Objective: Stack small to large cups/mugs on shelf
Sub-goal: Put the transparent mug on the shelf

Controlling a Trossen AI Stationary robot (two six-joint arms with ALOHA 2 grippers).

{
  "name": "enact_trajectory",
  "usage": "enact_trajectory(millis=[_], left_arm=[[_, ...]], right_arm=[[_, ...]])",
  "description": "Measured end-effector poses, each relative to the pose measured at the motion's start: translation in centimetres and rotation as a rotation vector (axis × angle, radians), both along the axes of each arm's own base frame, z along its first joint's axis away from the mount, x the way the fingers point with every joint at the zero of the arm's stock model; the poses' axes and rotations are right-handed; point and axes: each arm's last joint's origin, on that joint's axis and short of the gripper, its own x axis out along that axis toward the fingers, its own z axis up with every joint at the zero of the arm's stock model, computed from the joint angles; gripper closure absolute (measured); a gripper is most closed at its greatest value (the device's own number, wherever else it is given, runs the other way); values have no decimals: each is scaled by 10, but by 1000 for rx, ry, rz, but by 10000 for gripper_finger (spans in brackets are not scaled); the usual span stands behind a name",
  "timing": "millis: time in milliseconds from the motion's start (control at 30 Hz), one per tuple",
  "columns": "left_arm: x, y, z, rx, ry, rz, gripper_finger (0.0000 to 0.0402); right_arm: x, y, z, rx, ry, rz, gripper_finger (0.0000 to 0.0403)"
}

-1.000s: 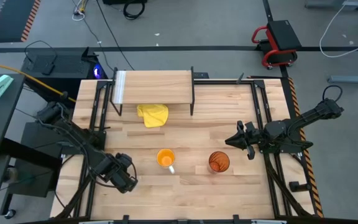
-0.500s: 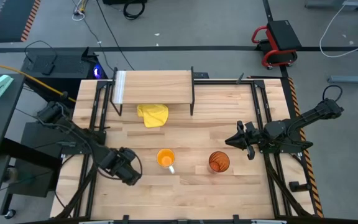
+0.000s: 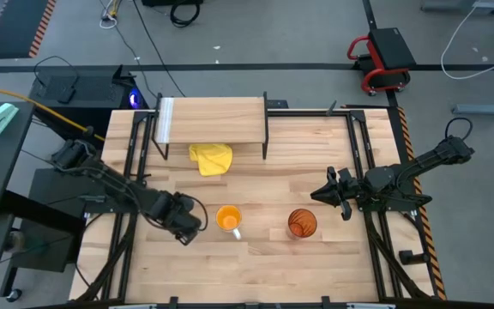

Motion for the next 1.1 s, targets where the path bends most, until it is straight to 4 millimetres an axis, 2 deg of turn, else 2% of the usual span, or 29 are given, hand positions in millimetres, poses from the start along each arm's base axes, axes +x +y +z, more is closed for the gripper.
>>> enact_trajectory(millis=[167,267,367,567,700,867,967,1100], left_arm=[[0,12,1,-1,62,-4,397],[2,17,11,10,84,-6,397],[8,20,29,39,51,-18,397],[15,32,80,163,-15,-22,397],[14,52,114,288,-31,31,398],[23,81,150,386,-158,38,398],[26,102,162,418,-171,52,398],[25,132,166,452,-147,97,398]], right_arm=[[0,0,0,0,0,0,353],[0,0,0,0,0,0,353],[0,0,0,0,0,0,353],[0,0,0,-3,-1,0,353],[0,0,0,-2,-4,0,353],[0,0,3,-18,-31,2,353],[0,0,3,-25,-37,2,353],[0,0,3,-25,-38,2,353]])
